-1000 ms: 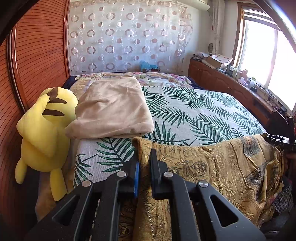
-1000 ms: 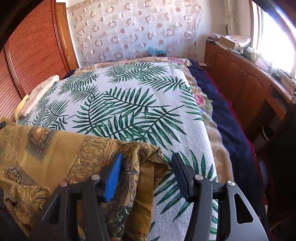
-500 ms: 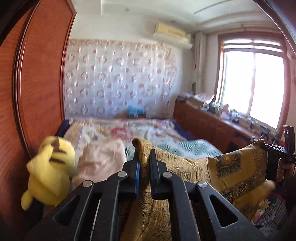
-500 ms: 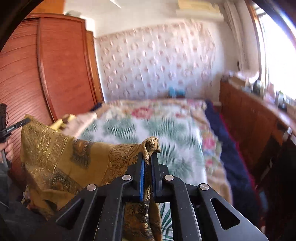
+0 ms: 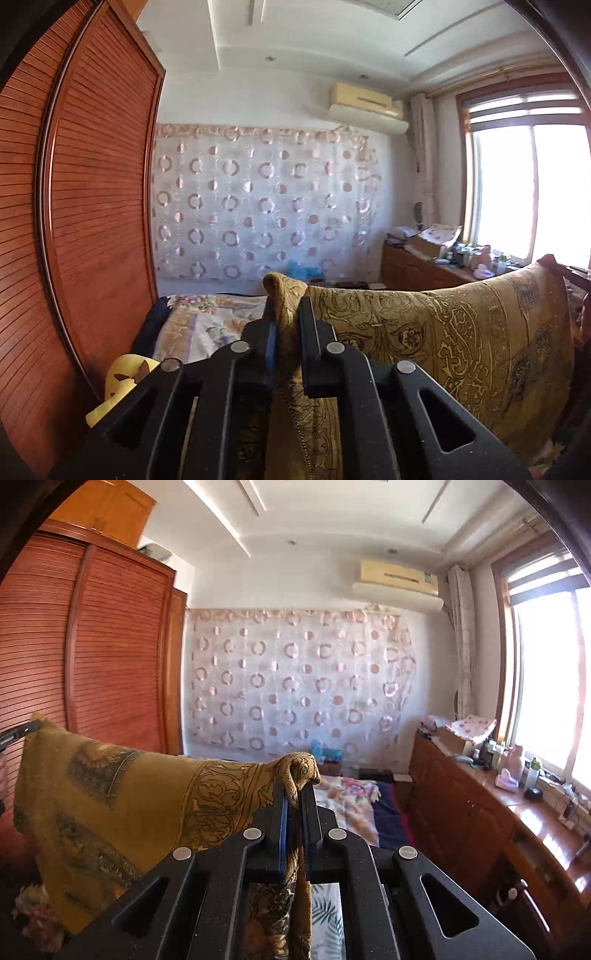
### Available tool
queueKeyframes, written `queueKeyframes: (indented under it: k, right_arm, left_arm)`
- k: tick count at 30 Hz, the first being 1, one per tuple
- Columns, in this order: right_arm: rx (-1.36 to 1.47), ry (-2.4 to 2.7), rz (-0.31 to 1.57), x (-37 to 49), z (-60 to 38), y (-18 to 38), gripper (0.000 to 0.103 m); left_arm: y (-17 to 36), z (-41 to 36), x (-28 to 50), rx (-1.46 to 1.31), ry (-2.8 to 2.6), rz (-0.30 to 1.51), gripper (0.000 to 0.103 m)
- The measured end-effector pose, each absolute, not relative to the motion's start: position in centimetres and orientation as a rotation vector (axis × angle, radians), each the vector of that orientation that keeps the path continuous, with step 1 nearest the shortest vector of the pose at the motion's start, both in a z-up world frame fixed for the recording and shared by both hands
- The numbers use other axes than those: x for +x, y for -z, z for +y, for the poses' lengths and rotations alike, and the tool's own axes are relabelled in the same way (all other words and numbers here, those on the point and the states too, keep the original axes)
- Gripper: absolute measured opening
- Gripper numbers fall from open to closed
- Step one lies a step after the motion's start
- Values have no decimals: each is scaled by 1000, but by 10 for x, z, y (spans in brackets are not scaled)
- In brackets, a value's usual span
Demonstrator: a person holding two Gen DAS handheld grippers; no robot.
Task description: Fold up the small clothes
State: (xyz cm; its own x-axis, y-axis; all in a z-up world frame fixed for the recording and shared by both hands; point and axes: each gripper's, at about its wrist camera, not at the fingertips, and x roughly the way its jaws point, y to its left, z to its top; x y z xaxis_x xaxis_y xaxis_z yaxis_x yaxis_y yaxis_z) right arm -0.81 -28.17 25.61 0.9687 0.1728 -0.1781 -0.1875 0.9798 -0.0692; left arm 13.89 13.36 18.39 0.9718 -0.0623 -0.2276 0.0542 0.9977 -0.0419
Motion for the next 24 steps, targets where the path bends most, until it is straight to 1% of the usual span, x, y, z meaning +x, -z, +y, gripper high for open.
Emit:
queueKeyframes:
  k: [2, 3, 4, 5, 6, 7, 9, 10, 11, 14, 19, 20, 22, 24]
  right_arm:
    - [-94, -125, 212, 44, -265, -247, 8]
    - [-102, -94, 240, 66, -250, -240, 18]
    - [-103, -59, 283, 94, -230, -230, 24]
    - [-105, -9, 348, 124, -224, -215, 36]
    - [-106, 19, 388, 144, -215, -204, 43]
    - [-99, 35, 429, 161, -212, -190, 44]
    - [-88, 34, 475, 175, -207, -165, 44]
    - [-86, 24, 490, 177, -204, -156, 44]
    - [-89, 9, 505, 176, -201, -145, 44]
    - [-126, -42, 556, 167, -196, -121, 44]
    - [-102, -117, 617, 139, -237, -88, 44]
    - [-88, -127, 625, 132, -253, -89, 44]
    - [-58, -148, 654, 143, -278, -89, 44]
    - [-25, -163, 683, 124, -286, -83, 44]
  left_arm:
    - [-152, 137, 179, -5, 20, 284, 29]
    - [-136, 139, 195, 6, 12, 319, 32]
    - [-117, 142, 211, 11, 15, 372, 39]
    - [-99, 145, 222, 7, 32, 424, 43]
    - [-86, 144, 223, 2, 43, 456, 43]
    - [-72, 144, 226, -1, 54, 494, 44]
    - [-45, 147, 223, -3, 78, 544, 54]
    - [-35, 148, 219, -12, 101, 563, 71]
    - [-29, 146, 215, -23, 123, 579, 80]
    - [-9, 135, 198, -23, 154, 616, 80]
    - [16, 134, 167, -27, 137, 648, 80]
    - [21, 136, 162, -33, 137, 654, 80]
    - [29, 140, 149, -48, 134, 666, 80]
    - [37, 142, 134, -60, 134, 682, 80]
